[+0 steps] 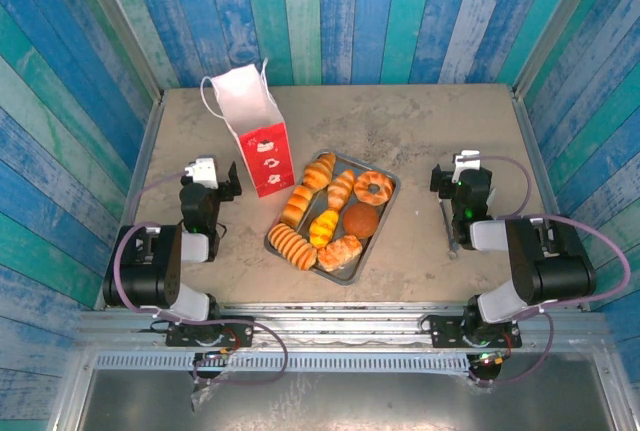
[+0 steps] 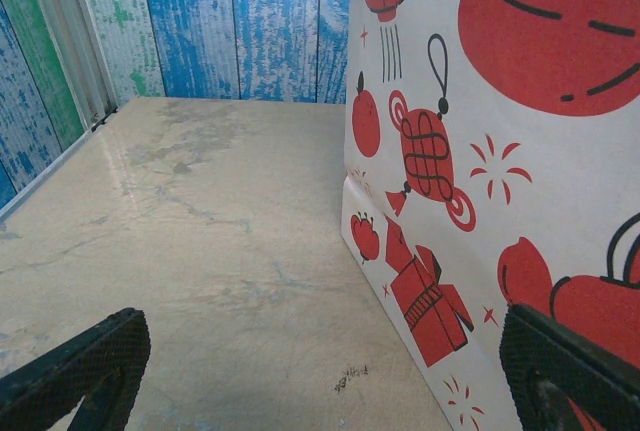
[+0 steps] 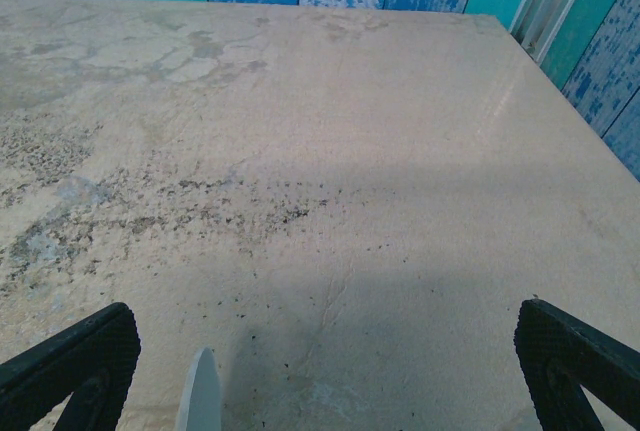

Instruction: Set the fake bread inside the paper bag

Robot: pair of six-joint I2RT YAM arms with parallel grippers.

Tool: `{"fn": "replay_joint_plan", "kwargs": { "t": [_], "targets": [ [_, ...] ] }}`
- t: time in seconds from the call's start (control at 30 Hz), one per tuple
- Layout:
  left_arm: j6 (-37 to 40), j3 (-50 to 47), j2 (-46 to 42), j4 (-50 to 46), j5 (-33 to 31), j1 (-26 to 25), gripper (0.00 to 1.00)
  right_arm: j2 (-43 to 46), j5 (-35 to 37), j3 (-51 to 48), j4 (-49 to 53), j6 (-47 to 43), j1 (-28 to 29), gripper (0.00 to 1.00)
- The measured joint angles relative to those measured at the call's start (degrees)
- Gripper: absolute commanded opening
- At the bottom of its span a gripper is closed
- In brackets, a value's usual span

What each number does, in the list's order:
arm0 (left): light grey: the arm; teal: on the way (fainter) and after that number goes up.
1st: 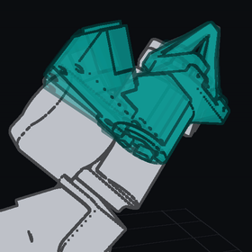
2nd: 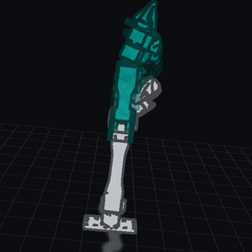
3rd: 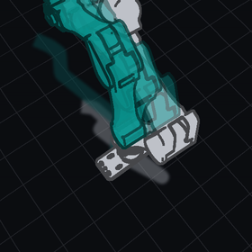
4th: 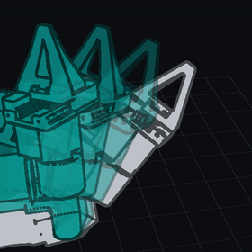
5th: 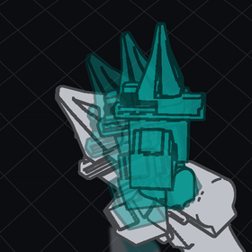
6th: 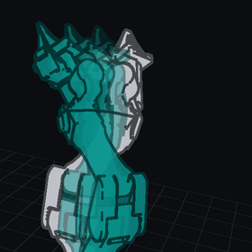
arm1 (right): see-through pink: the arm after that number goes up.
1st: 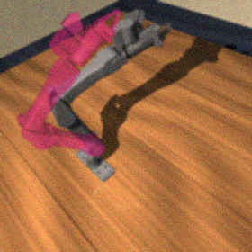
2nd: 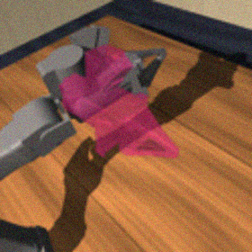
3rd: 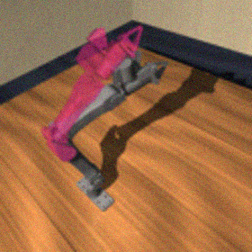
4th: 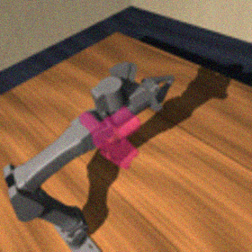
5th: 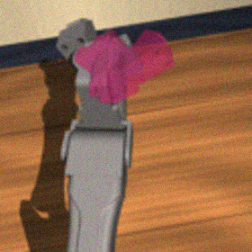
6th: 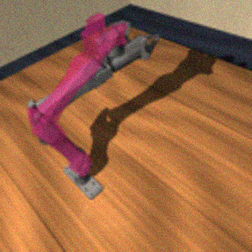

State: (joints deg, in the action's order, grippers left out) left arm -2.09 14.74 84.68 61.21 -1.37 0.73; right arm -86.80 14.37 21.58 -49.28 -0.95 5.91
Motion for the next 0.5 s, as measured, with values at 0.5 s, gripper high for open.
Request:
{"fn": "replay_joint_plan", "kwargs": {
  "t": [0.5],
  "targets": [
    [-2.91,0.96,-12.17,-10.62,-4.85,0.00,0.94,5.73,-2.14,3.80,9.94,-0.66,-0.09,1.00]
  ]
}}
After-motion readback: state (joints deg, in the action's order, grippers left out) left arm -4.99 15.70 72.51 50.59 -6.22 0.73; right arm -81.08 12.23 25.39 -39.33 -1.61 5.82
